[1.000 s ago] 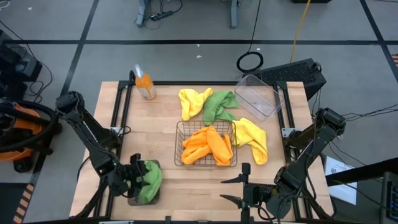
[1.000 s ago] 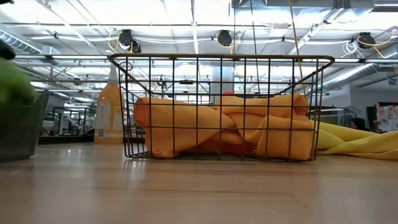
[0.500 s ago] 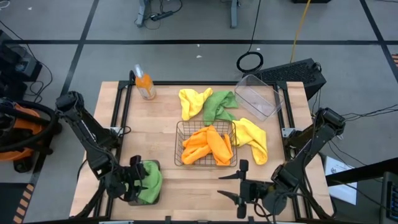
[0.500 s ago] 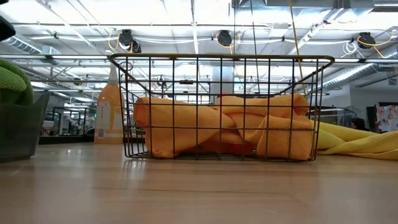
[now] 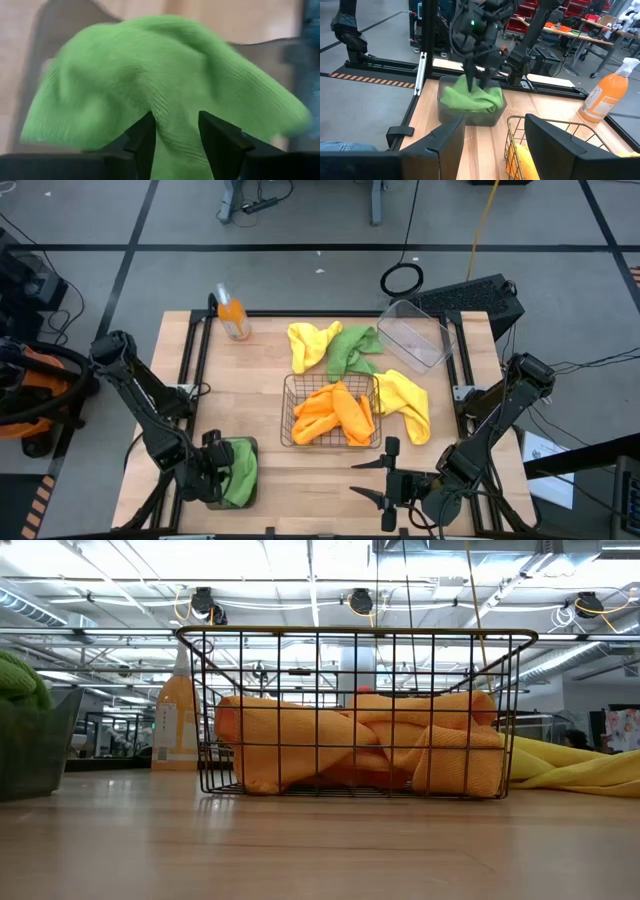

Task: Sort microfiber towel by color & place in baskets
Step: Put the bottom green microfiber towel into the gray transparent bin

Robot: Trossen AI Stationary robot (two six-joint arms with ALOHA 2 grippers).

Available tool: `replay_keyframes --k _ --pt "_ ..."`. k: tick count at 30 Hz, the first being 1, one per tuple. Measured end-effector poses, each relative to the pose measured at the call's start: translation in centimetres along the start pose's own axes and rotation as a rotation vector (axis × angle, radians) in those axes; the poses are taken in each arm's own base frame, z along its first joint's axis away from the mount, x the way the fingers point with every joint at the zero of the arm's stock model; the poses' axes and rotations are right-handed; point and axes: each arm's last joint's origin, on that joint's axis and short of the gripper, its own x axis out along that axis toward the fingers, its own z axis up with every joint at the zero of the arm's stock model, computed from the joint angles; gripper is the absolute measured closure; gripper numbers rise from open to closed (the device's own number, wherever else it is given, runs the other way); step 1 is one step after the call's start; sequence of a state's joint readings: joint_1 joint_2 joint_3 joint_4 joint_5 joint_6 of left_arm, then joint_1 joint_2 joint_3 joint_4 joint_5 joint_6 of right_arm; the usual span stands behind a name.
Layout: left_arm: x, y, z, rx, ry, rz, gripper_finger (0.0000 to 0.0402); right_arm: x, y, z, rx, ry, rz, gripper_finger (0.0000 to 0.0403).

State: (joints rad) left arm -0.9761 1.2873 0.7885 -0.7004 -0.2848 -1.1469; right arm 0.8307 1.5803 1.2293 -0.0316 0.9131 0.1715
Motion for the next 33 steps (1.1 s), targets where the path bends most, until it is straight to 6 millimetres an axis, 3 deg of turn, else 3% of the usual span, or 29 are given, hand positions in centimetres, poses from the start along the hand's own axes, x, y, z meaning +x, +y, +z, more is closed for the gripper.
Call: replay_keyframes --k 7,14,18,26,33 --pt "-2.7 -1.4 1.4 -0.008 0.012 -0.070 0.0220 0.0 0.0 0.0 0.000 0.000 -0.001 0.0204" --pt "-2.8 -1.4 1.5 0.045 -0.020 -0.048 0.0225 0.0 0.0 0.0 -0.001 0.001 -0.001 0.0204" --pt "-1.4 -0.7 1.1 0.059 -0.058 0.037 0.0261 0.0 0.0 0.0 -0.002 0.002 -0.001 0.0204" --pt "3.1 -0.3 0.2 0.054 0.074 0.129 0.0389 0.0 0.0 -0.1 -0.004 0.003 -0.002 0.0204" --pt "4.9 -0.4 -0.3 0.035 0.136 0.180 0.0372 0.1 -0.1 0.0 -0.001 0.003 -0.005 0.0204"
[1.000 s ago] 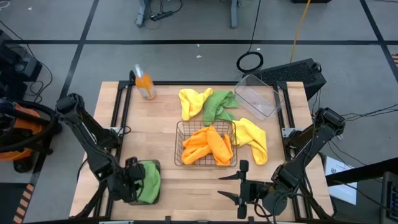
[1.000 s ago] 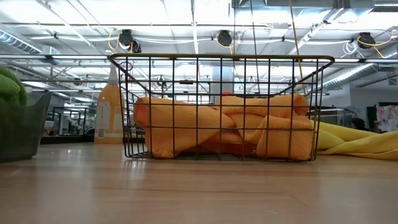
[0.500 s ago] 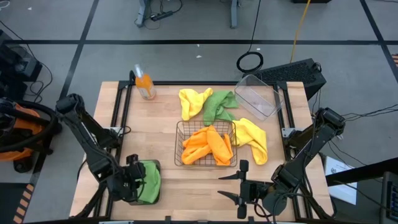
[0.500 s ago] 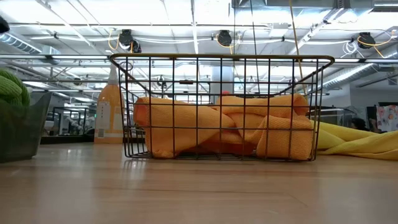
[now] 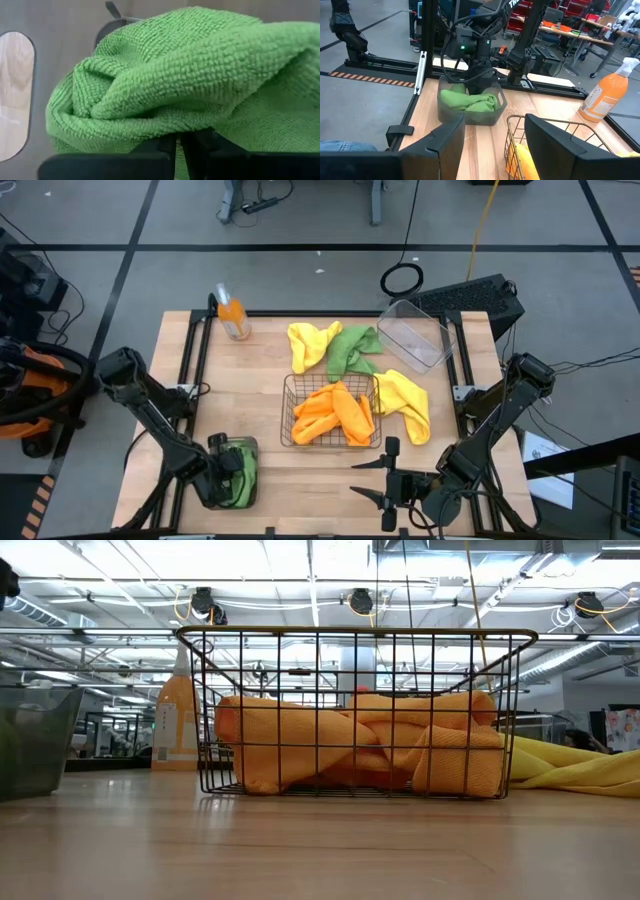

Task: Sort microfiber towel by color & place in baskets
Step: Put the bottom green microfiber towel into the gray transparent bin

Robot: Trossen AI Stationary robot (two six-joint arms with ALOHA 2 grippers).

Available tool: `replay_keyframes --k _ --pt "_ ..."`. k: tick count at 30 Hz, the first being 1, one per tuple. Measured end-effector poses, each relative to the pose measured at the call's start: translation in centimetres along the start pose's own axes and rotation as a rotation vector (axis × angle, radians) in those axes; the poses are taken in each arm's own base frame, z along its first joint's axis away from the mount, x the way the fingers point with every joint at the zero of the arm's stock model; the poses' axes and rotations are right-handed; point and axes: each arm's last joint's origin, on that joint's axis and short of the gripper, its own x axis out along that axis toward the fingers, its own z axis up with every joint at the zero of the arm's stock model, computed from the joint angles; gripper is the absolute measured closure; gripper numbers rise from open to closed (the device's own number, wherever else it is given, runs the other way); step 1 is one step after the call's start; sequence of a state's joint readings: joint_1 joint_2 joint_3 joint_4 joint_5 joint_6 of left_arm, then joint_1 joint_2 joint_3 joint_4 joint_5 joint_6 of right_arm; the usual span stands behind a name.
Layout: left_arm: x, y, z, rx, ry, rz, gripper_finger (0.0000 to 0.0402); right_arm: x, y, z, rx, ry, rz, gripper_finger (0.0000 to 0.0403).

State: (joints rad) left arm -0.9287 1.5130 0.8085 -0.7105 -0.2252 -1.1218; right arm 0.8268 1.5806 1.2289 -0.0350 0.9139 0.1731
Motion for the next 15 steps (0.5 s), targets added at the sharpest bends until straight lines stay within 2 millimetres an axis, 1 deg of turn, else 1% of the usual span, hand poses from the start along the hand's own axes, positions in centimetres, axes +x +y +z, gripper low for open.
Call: replay_keyframes --k 3,5,9,12,15 --pt "-0.5 0.0 0.1 0.000 -0.003 -0.008 0.0368 0.5 -0.5 0.1 0.023 -0.001 -0.036 0.0204" --pt "-1.3 -0.2 0.4 -0.004 -0.018 -0.040 0.0368 1.2 -1.2 0.2 0.027 -0.005 -0.100 0.0204" --pt "-2.6 -0.1 0.8 -0.073 -0.055 -0.094 0.0362 3.1 -3.3 0.3 -0.074 0.019 -0.202 0.0204" --pt "-3.5 0.3 0.8 -0.088 -0.063 -0.114 0.0339 4.6 -5.4 0.3 -0.169 0.061 -0.262 0.0204" --pt "-4.2 0.8 0.8 -0.084 -0.090 -0.111 0.0303 5.5 -8.8 0.7 -0.241 0.130 -0.291 0.0204"
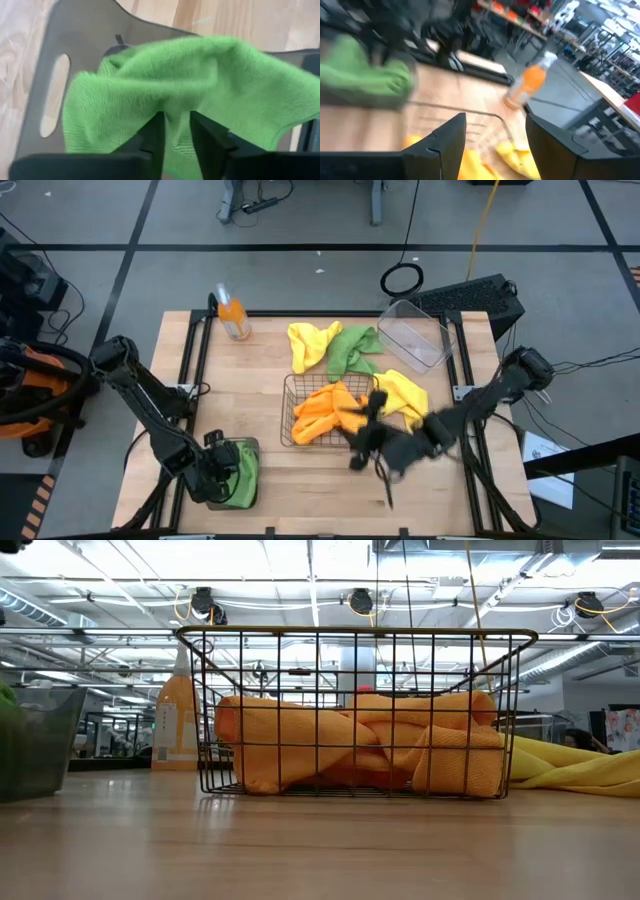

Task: Sort microfiber towel by color & place in baskets
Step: Put the bottom green microfiber towel into the gray transparent bin, then adjust the green microfiber towel into the gray transparent bin, then put the green microfiber towel into the gray transparent bin

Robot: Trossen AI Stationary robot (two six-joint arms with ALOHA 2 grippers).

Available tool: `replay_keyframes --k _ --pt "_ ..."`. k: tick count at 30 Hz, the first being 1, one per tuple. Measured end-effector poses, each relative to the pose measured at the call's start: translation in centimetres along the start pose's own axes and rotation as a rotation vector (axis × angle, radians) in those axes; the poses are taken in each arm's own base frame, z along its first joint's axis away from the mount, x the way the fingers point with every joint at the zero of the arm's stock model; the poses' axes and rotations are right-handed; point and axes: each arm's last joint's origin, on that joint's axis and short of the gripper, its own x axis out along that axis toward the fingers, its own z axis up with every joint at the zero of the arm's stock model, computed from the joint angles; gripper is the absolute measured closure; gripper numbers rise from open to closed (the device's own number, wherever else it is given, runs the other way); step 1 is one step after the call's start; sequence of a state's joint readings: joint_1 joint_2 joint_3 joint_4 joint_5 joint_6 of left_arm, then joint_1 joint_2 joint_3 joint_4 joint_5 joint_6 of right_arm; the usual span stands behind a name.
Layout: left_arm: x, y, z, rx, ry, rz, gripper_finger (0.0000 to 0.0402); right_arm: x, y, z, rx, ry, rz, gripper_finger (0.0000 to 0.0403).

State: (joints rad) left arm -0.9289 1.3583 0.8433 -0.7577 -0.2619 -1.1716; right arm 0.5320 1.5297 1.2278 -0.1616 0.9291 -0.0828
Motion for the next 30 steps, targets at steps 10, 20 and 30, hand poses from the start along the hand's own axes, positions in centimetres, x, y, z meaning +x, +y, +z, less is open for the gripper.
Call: replay_keyframes --k 10,20,30 --pt "-2.9 1.2 1.0 0.106 -0.161 -0.040 0.0202 5.5 -14.9 -3.1 0.028 0.245 0.082 0.0204" --pt "-5.7 3.0 5.0 0.277 -0.751 0.308 0.0198 10.6 -24.4 -10.4 0.085 0.464 0.181 0.0204" --pt "-5.9 4.7 8.8 0.299 -0.776 0.395 0.0198 14.6 -26.0 -16.4 -0.022 0.642 0.259 0.0204"
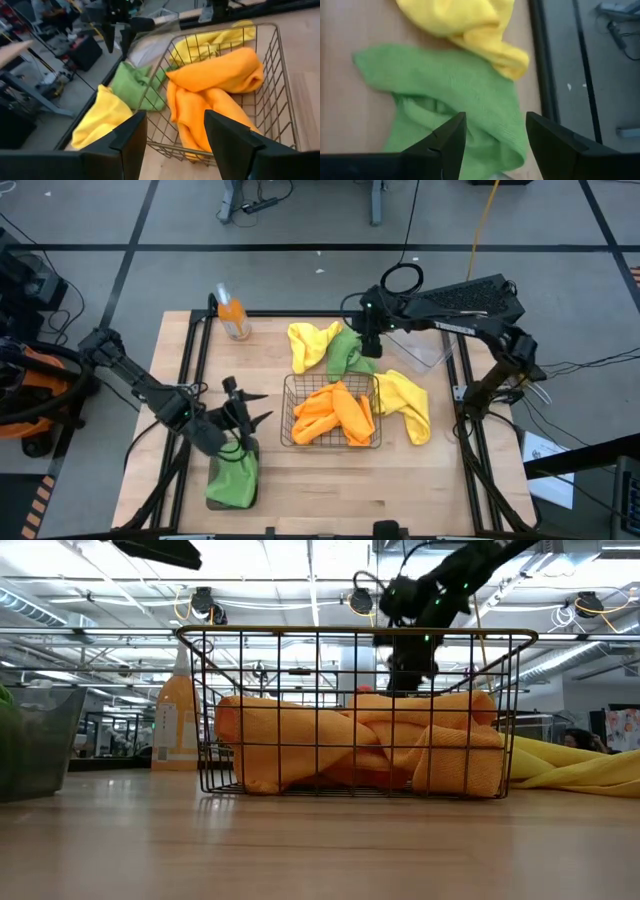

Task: Sort microfiber towel by color & place in baskets
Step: Put the green microfiber towel into the gray transparent bin

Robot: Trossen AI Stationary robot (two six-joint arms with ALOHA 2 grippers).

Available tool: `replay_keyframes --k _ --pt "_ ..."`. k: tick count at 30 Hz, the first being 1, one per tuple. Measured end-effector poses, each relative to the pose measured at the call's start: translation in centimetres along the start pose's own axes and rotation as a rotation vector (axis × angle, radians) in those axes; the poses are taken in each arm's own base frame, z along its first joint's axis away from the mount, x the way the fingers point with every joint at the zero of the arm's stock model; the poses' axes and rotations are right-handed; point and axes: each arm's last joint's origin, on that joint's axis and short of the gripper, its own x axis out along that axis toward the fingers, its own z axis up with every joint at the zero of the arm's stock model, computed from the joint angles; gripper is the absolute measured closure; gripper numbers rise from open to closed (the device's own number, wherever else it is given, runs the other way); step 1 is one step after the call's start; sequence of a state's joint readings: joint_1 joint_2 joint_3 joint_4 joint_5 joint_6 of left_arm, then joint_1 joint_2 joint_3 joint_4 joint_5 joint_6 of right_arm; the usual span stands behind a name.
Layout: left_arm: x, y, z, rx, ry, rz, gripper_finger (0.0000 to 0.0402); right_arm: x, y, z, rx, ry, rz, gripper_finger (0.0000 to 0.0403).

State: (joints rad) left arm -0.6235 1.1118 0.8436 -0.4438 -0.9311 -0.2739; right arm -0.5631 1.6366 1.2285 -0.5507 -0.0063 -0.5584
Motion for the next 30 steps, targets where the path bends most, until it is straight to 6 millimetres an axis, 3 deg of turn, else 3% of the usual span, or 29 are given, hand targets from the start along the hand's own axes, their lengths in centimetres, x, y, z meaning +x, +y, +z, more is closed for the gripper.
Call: replay_keyframes --k 7,14,18,24,30 --pt "1.2 0.3 0.2 -0.040 0.028 -0.018 0.0198 3.6 0.6 -1.1 -0.073 0.115 0.078 0.0195" --pt "2.7 -1.3 -0.5 0.009 0.060 -0.010 0.0198 5.2 0.8 -1.4 -0.055 0.144 0.088 0.0139" --pt "3.5 -2.3 -0.5 0.097 0.051 -0.014 0.0198 6.5 0.8 -1.5 -0.031 0.151 0.088 0.0128" --pt "3.9 -2.8 0.1 0.136 0.003 -0.057 0.0198 8.8 1.3 -2.4 -0.025 0.224 0.097 0.0144" --pt "4.2 -2.6 0.2 0.125 0.005 -0.065 0.0198 10.1 1.7 -2.9 -0.030 0.251 0.121 0.0193"
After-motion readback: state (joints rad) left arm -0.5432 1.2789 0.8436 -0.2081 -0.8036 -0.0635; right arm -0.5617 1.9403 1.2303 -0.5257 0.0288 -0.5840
